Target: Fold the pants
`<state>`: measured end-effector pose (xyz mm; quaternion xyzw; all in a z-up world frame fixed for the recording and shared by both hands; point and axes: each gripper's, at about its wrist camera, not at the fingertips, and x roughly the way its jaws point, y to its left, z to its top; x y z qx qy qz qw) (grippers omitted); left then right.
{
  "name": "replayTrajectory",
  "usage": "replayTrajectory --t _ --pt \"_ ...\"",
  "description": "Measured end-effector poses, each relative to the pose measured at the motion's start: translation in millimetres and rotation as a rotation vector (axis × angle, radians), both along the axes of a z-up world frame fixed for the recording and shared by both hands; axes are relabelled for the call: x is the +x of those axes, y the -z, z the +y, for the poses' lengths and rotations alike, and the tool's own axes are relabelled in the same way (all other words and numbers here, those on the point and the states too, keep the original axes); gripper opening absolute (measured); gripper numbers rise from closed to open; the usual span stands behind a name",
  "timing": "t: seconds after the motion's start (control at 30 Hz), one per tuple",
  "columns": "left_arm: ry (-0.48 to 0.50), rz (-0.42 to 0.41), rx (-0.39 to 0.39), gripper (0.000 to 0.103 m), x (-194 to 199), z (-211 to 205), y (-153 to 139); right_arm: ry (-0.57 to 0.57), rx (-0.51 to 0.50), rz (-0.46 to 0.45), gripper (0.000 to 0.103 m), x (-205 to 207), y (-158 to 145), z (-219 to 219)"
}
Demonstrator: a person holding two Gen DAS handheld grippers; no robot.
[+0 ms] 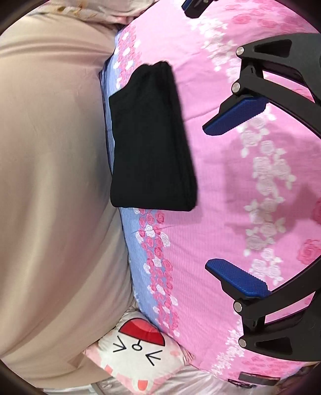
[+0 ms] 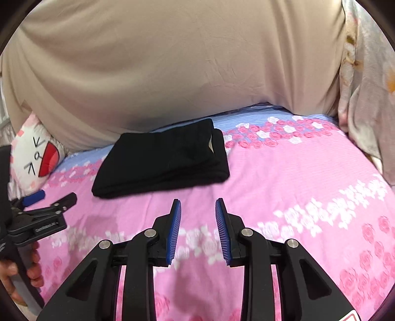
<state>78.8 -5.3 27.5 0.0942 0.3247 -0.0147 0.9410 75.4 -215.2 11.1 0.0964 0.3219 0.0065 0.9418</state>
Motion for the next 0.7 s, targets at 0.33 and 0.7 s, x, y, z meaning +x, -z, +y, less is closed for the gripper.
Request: replayTrajectory --t 0.33,0.7 --pt "0.014 0.058 -0.07 0.098 -33 6 15 -0.014 -0.034 0.047 0.042 -26 15 20" --pt "-0.01 0.058 -0.104 0.098 -36 19 28 -0.015 -0.074 0.047 0.049 -36 17 37"
